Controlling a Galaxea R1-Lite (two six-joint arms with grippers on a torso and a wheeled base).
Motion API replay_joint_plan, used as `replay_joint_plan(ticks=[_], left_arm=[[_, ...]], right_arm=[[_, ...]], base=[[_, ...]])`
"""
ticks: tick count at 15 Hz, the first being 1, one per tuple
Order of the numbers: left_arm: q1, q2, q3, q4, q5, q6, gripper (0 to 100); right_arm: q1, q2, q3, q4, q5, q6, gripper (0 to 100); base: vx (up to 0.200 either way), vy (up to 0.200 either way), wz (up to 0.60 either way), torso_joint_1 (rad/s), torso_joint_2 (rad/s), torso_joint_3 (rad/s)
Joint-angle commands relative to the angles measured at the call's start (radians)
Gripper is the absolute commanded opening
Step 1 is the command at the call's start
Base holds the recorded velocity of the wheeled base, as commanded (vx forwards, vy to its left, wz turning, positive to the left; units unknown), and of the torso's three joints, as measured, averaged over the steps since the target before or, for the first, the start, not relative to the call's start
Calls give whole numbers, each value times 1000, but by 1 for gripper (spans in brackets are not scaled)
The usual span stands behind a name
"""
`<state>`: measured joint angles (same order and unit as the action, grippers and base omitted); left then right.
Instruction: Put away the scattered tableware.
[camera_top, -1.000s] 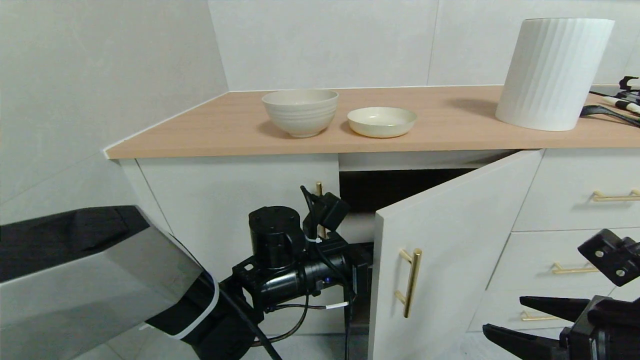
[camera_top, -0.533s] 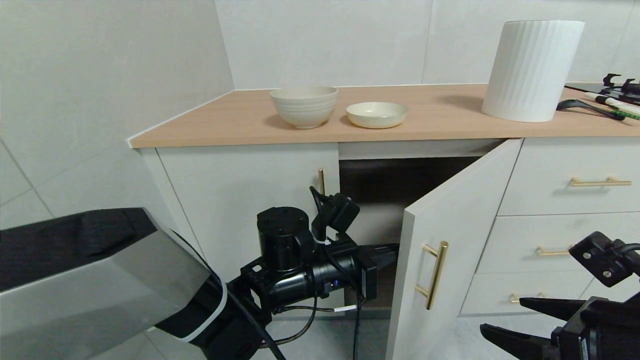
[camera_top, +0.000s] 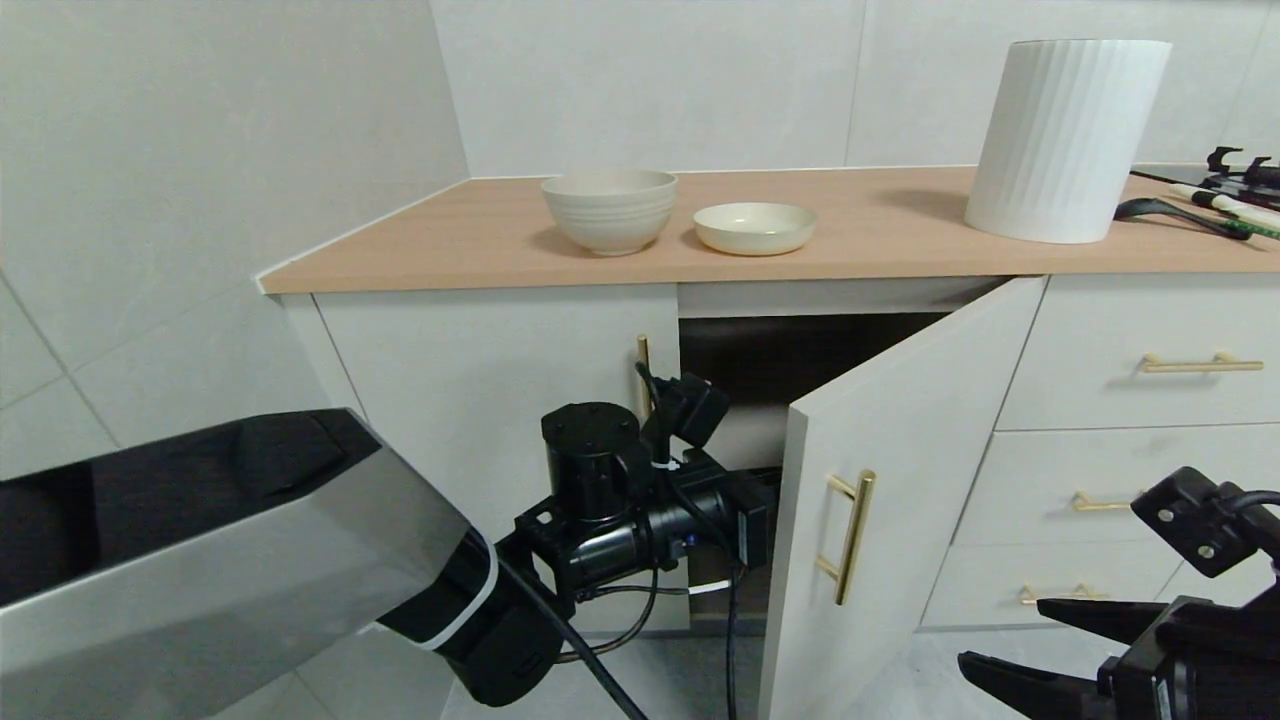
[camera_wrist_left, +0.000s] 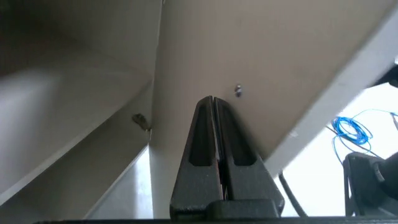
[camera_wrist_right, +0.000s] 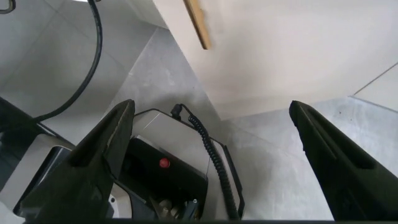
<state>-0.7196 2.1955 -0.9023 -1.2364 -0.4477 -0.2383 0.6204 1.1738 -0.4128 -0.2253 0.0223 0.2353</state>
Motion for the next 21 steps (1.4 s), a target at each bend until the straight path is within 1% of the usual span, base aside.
replay_joint_plan(ticks=[1,3,5,6,8,9,10,11,12,13,14,15,16,17,18,19,21], left_arm=[[-9,24,-35,2,0,-1,0],[-14,43,-58,2,0,-1,0],[-15,56,-72,0,10,-1,0],[-20,70,-93,2,23,-1,0],[-50,95,-130,2,89,1,0],[-75,96,-135,2,118,2,0],[-86,95,-135,0,122,4,0],[-130,79,-119,-6,135,4,0],[-187,43,-75,-20,127,1,0],[-224,12,-35,-34,115,-1,0],[-290,-53,56,-64,38,-1,0],[-293,-89,100,-81,-23,-4,0],[-281,-94,106,-83,-49,-16,0],[-238,-85,94,-83,-57,-24,0],[-212,-56,66,-83,-48,-24,0],[-196,-37,51,-83,-36,-22,0],[-166,-31,51,-81,-25,-19,0]], right_arm=[[1,3,0,0,1,-1,100],[1,3,0,1,1,-1,100],[1,1,0,1,2,-1,100],[2,1,0,1,2,-2,100],[13,-3,2,1,4,-4,100],[33,-10,2,1,4,-4,100],[42,-13,2,1,4,-4,100],[78,-34,6,4,8,-2,100],[117,-75,25,4,22,-2,100],[142,-100,34,4,45,-2,100],[173,-166,49,7,120,-5,100],[174,-206,54,12,185,-5,100],[174,-229,54,15,217,-5,100],[174,-237,52,26,225,-5,100],[174,-238,52,31,225,-5,100],[174,-233,49,31,223,-5,100],[171,-220,45,31,217,-4,100]], base=[[-200,0,0,22,2,-7],[0,0,0,0,0,0],[0,0,0,0,0,0],[0,0,0,0,0,0],[0,0,0,0,0,0],[0,0,0,0,0,0],[0,0,0,0,0,0],[0,0,0,0,0,0],[0,0,0,0,0,0],[0,0,0,0,0,0],[0,0,0,0,0,0],[0,0,0,0,0,0],[0,0,0,0,0,0],[0,0,0,0,0,0],[0,0,0,0,0,0],[0,0,0,0,0,0],[0,0,0,0,0,0]])
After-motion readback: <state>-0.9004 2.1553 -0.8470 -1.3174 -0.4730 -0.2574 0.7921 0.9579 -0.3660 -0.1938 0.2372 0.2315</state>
